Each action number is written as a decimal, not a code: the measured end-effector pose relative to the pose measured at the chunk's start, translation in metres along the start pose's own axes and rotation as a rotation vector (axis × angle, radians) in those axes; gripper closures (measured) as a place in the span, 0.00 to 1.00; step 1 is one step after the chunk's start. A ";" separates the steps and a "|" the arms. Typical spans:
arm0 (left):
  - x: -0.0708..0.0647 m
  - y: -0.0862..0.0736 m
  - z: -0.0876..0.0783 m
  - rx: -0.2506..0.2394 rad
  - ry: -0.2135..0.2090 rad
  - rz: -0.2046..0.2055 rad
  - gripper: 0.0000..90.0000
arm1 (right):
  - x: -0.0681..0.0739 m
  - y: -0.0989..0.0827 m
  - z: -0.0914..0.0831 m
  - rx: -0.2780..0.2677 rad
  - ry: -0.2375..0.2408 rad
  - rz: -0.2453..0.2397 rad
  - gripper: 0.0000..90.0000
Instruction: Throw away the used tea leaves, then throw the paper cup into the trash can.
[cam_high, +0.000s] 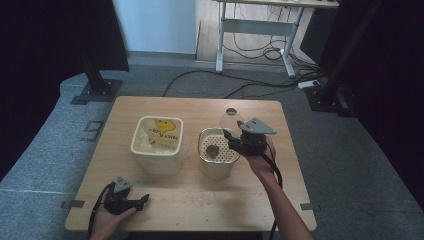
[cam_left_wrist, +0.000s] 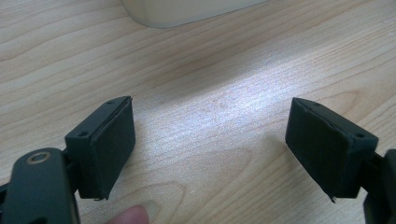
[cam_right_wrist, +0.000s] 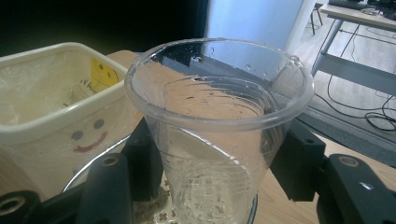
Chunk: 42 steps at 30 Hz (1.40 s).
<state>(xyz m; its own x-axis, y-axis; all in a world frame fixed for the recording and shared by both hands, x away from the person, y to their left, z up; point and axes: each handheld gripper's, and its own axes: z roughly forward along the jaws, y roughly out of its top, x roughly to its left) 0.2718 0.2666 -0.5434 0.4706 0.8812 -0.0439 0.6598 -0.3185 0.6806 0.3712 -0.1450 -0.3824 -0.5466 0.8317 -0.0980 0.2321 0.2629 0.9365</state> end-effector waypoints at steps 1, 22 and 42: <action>0.000 0.000 0.000 0.000 0.000 0.000 0.18 | 0.000 0.000 0.000 -0.003 0.003 0.005 0.47; -0.001 0.000 0.000 0.001 -0.008 0.003 0.18 | 0.041 0.026 0.035 -0.069 0.125 0.067 0.46; 0.000 0.000 -0.001 0.005 -0.017 0.014 0.18 | 0.127 0.059 0.137 0.081 0.330 0.088 0.17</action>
<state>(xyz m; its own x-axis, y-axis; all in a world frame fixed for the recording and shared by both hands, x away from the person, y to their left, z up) 0.2710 0.2670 -0.5425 0.4899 0.8705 -0.0468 0.6557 -0.3325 0.6778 0.4260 0.0429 -0.3859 -0.7488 0.6538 0.1086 0.3457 0.2456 0.9056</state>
